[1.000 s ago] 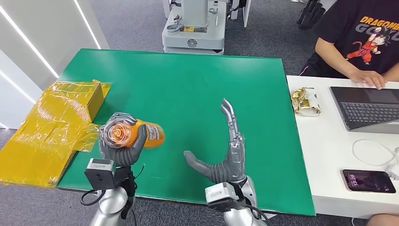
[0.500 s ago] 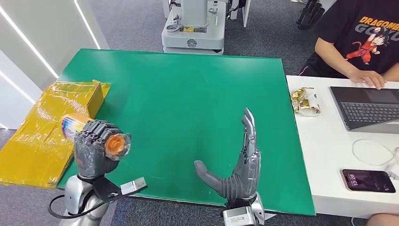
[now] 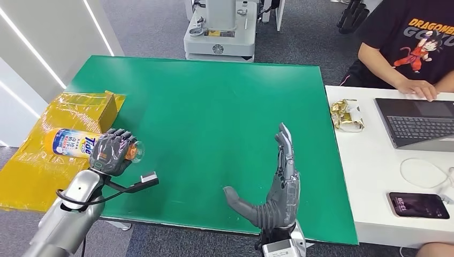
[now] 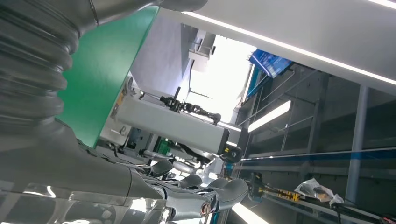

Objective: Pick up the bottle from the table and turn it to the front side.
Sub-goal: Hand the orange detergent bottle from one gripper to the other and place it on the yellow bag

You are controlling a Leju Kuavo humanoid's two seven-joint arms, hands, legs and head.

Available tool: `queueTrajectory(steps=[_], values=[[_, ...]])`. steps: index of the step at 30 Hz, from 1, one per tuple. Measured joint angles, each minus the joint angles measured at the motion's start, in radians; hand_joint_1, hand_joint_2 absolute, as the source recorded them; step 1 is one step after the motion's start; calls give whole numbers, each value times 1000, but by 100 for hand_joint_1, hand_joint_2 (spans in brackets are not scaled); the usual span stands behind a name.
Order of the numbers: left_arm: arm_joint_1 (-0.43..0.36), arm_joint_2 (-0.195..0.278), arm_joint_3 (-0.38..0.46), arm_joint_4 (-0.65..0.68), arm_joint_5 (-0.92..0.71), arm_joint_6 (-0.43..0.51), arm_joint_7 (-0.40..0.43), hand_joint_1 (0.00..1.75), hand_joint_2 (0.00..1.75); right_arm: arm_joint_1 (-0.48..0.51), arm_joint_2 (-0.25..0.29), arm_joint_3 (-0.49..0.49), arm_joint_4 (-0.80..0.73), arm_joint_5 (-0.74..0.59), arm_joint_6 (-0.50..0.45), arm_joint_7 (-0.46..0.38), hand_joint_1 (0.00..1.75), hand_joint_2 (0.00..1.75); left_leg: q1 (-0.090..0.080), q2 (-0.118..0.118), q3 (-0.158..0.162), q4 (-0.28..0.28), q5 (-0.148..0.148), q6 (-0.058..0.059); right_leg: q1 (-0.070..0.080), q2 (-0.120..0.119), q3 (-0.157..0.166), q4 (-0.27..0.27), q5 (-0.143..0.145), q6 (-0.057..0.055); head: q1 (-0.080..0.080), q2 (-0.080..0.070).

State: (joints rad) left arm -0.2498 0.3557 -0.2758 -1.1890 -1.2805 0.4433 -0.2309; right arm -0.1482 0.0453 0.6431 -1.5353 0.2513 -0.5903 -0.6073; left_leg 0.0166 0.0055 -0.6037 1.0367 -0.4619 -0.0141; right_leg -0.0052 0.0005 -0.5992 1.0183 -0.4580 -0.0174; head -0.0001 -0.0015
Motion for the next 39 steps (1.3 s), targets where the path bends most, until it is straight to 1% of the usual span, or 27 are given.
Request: queueTrajectory(steps=[3, 8, 13, 17, 20, 21, 24, 31, 39], values=[[-57, 32, -44, 103, -29, -47, -4, 175, 175, -14, -1, 5, 3, -15, 7, -4, 0, 175, 0, 0, 0, 0, 0, 0, 0, 0, 0, 0, 0, 0, 0, 0], [-144, 68, -106, 255, -45, -116, -30, 175, 175, -47, -2, 21, 17, -47, 7, -10, 0, 175, 0, 0, 0, 0, 0, 0, 0, 0, 0, 0, 0, 0, 0, 0], [-209, 93, -142, 383, -51, -143, -52, 175, 175, -76, -4, 41, 36, -65, 3, -12, 0, 175, 0, 0, 0, 0, 0, 0, 0, 0, 0, 0, 0, 0, 0, 0], [-244, 100, -160, 454, -54, -148, -52, 175, 175, -90, -4, 54, 50, -75, -4, -12, 0, 175, 0, 0, 0, 0, 0, 0, 0, 0, 0, 0, 0, 0, 0, 0], [-263, 98, -166, 492, -48, -146, -44, 156, 175, -100, -4, 62, 61, -82, -9, -13, 0, 175, 0, 0, 0, 0, 0, 0, 0, 0, 0, 0, 0, 0, 0, 0], [-269, 97, -167, 503, -45, -144, -39, 113, 175, -104, -4, 65, 66, -85, -10, -13, 0, 175, 0, 0, 0, 0, 0, 0, 0, 0, 0, 0, 0, 0, 0, 0], [-279, 93, -169, 530, -39, -136, -27, 0, 175, -116, -4, 73, 79, -95, -13, -16, 0, 175, 0, 0, 0, 0, 0, 0, 0, 0, 0, 0, 0, 0, 0, 0], [-297, 89, -170, 561, -16, -132, -16, 0, 175, -141, -4, 81, 107, -115, -8, -28, 0, 175, 0, 0, 0, 0, 0, 0, 0, 0, 0, 0, 0, 0, 0, 0], [-298, 94, -169, 570, 3, -115, -8, 0, 175, -164, -4, 83, 136, -136, 8, -47, 0, 175, 0, 0, 0, 0, 0, 0, 0, 0, 1, 1, 0, 0, 0, 0]])
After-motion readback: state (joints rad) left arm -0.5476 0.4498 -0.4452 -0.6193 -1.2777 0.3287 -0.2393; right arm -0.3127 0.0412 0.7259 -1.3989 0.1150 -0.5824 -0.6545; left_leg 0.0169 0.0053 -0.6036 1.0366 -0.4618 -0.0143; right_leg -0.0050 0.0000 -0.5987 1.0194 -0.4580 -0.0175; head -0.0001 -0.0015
